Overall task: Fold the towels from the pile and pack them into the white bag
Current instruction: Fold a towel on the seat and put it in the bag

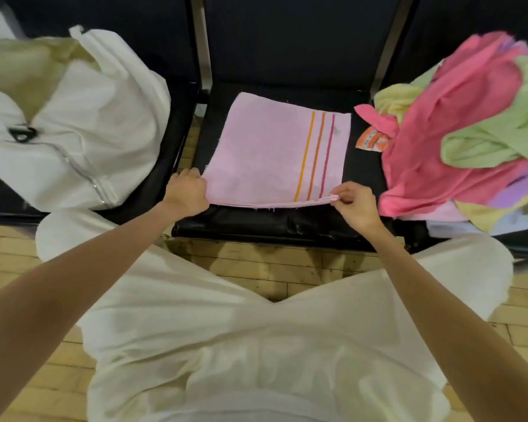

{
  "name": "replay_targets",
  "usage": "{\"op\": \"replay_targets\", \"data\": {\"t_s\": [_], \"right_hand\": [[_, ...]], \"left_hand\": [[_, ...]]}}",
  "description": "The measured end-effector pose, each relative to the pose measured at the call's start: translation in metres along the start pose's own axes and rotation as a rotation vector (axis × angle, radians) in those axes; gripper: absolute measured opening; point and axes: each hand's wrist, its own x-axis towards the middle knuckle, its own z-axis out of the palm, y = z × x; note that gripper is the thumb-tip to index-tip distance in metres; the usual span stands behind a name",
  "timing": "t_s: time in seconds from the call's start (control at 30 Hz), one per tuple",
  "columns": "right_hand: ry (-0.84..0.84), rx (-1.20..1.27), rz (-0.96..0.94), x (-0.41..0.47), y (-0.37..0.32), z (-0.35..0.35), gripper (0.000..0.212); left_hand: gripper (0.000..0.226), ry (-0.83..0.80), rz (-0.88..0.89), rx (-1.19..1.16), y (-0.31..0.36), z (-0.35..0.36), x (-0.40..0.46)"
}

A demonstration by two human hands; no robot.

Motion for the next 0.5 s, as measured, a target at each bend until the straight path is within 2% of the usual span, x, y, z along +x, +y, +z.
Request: {"op": "replay_targets", "data": {"t_s": [0.1, 0.2, 0.3, 0.4, 0.5], "right_hand": [[-0.056, 0.005, -0.018, -0.003, 0.004, -0.001, 0.013], [-0.084, -0.011, -0.020, -0.003, 0.004, -0.005, 0.013], [-0.088, -0.010, -0.003, 0.000, 0.001, -0.011, 0.014], [-0.103, 0.005, 0.019, 0.004, 0.001, -0.017, 0.016], [-0.135, -0.003, 0.003, 0.006, -0.001, -0.021, 0.016]], "left_hand": [[0.027, -0.055, -0.046, 0.112, 0.022, -0.007, 0.002], [0.025, -0.027, 0.144, -0.148, 0.051, -0.003, 0.007], [0.032, -0.105, 0.339, -0.446, 0.090, 0.005, 0.011], [0.042, -0.115, 0.445, -0.582, 0.129, 0.008, 0.022], [0.037, -0.056, 0.483, -0.684, 0.160, 0.007, 0.032]]}}
